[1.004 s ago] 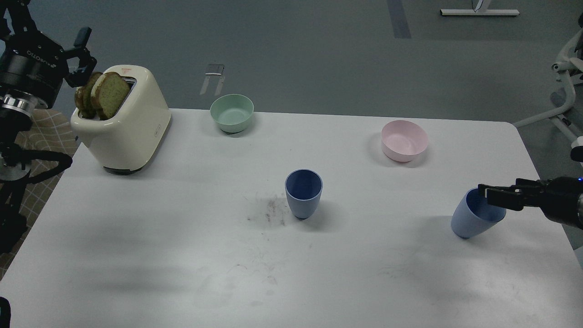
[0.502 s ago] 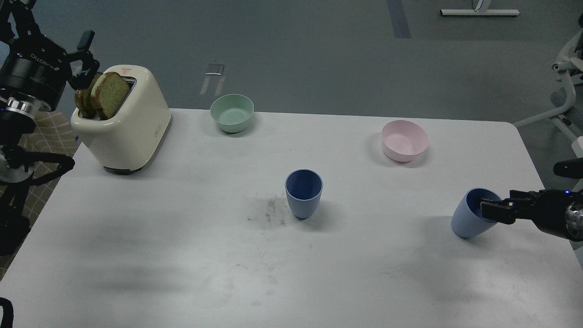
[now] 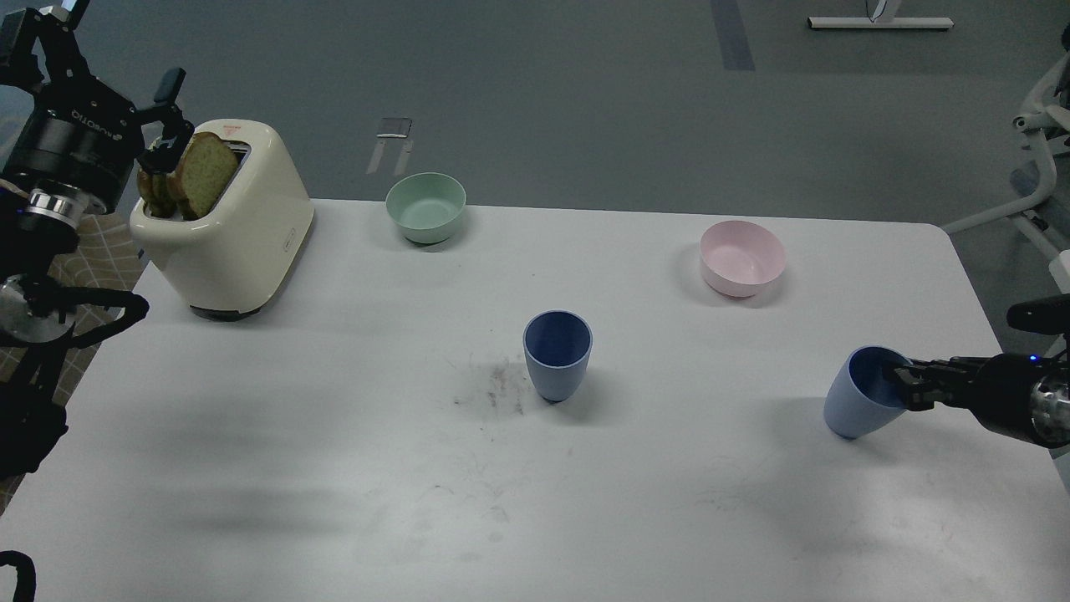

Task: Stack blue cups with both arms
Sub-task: 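Lift the blue cup and carry it above the centered cup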

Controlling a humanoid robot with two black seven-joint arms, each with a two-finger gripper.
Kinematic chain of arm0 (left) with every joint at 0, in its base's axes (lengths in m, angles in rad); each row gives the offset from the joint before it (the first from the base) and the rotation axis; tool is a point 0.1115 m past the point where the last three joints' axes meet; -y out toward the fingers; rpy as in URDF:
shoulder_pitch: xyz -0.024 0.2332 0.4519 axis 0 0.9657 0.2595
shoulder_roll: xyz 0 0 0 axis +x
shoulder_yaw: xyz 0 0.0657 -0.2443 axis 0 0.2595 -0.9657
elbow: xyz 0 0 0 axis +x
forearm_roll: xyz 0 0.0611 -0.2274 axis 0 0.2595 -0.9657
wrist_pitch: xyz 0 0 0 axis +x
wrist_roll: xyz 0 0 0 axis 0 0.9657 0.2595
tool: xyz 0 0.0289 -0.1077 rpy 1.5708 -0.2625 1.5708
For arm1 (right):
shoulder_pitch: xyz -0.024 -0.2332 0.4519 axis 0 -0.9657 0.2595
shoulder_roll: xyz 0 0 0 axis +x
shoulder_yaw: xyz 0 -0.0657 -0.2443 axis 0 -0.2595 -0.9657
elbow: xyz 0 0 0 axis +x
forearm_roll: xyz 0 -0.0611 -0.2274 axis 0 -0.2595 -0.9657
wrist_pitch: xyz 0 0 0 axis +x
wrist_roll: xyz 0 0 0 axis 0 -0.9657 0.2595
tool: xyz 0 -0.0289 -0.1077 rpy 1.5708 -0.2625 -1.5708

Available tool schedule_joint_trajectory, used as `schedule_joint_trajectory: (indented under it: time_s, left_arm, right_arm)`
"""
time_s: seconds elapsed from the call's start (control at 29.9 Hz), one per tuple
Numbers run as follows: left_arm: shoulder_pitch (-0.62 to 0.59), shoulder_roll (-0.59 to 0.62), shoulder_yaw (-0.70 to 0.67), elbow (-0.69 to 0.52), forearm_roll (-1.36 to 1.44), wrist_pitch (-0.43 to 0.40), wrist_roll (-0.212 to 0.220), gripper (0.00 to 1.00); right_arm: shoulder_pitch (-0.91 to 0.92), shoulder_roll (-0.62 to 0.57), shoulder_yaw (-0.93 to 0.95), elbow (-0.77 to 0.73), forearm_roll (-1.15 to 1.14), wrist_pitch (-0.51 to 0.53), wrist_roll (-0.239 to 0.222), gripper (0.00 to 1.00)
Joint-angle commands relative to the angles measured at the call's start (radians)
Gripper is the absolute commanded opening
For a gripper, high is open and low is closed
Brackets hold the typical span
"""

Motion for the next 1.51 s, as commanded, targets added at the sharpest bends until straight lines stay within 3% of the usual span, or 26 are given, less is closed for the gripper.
schedule_joint_trajectory:
  time_s: [0.0,0.2,0.33,0.54,0.84,1.1,1.47]
  left_arm:
    - [0.0,0.004,0.0,0.0,0.0,0.0,0.0,0.98]
    - [0.002,0.004,-0.002,-0.002,-0.001,-0.002,-0.002,0.98]
    - [0.002,0.007,0.0,-0.008,-0.001,0.0,0.0,0.98]
    - [0.002,-0.001,0.0,-0.009,-0.004,0.0,0.001,0.98]
    - [0.005,0.006,-0.002,-0.008,-0.004,-0.003,0.003,0.98]
    - [0.007,0.001,-0.002,0.003,-0.011,-0.002,0.003,0.98]
    - [0.007,-0.007,-0.006,0.006,-0.012,-0.005,-0.005,0.98]
  right_arm:
    - [0.007,0.0,0.0,0.002,0.001,0.0,0.003,0.0]
    - [0.033,-0.024,0.042,0.006,0.013,0.0,0.015,0.0]
    - [0.145,-0.052,0.074,0.002,0.021,0.0,0.056,0.0]
    - [0.31,-0.031,0.071,0.032,0.026,0.0,0.066,0.0]
    - [0.478,0.25,0.025,0.059,0.024,0.0,0.057,0.0]
    - [0.668,0.322,-0.188,0.062,0.026,0.0,0.057,0.0]
    - [0.719,0.456,-0.311,0.075,0.024,0.0,0.052,0.0]
